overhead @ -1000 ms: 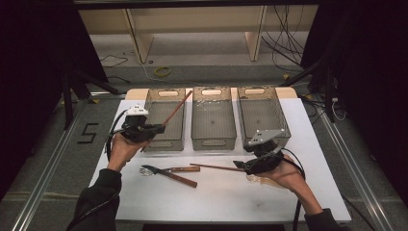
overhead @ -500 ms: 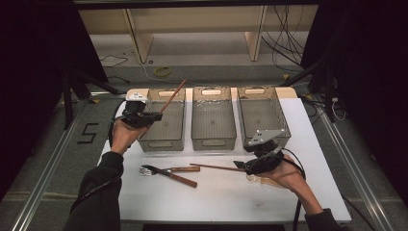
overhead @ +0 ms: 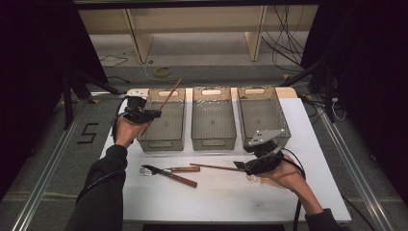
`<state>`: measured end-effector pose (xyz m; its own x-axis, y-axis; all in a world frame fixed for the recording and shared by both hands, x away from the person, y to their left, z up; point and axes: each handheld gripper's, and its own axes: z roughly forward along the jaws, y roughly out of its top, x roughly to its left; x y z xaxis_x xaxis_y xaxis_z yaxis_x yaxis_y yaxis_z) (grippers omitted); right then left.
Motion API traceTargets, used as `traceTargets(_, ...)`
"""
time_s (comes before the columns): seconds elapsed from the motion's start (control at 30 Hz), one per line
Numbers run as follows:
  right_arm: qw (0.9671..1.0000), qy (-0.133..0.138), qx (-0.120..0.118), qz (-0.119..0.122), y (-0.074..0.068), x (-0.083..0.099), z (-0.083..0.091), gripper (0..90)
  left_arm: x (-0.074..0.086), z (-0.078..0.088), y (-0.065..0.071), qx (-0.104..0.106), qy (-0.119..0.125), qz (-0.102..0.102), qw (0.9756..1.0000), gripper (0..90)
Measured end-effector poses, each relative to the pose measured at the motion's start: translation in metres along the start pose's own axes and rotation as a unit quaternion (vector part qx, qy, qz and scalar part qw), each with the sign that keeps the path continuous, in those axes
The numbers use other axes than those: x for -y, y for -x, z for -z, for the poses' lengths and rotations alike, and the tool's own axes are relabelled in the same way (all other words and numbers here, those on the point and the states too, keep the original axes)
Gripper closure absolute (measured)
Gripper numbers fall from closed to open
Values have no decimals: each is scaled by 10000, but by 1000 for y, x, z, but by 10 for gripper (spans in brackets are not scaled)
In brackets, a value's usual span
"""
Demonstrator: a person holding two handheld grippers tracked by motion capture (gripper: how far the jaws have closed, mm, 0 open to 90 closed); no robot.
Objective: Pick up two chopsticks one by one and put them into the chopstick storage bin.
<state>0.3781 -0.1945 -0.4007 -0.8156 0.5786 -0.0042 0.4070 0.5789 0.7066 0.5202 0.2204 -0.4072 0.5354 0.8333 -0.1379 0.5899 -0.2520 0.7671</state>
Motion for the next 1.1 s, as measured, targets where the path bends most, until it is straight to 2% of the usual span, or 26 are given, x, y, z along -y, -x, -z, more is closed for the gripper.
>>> traceTargets(0.2,10000,7,-6,6,0,0,0,322,4,-6,-2,-62,-88,8,9999,836)
traceTargets(0.53,10000,-6,-27,29,-1,0,0,322,10,-15,-6,-179,-211,140,9995,822)
traceTargets(0.6,10000,-16,-31,30,-1,0,0,322,9,-16,-6,-197,-254,220,9992,716)
traceTargets(0.77,10000,-27,-38,34,-1,0,0,322,4,-6,5,-111,-161,164,9997,560)
traceTargets(0.83,10000,-37,-35,52,-1,0,-1,322,2,-1,10,20,-67,188,9998,526)
traceTargets(0.93,10000,-30,-33,46,-1,-1,0,322,2,5,19,180,-6,64,9998,453)
traceTargets(1.1,9999,-102,-13,100,0,-3,-1,323,6,17,32,466,112,3,9988,359)
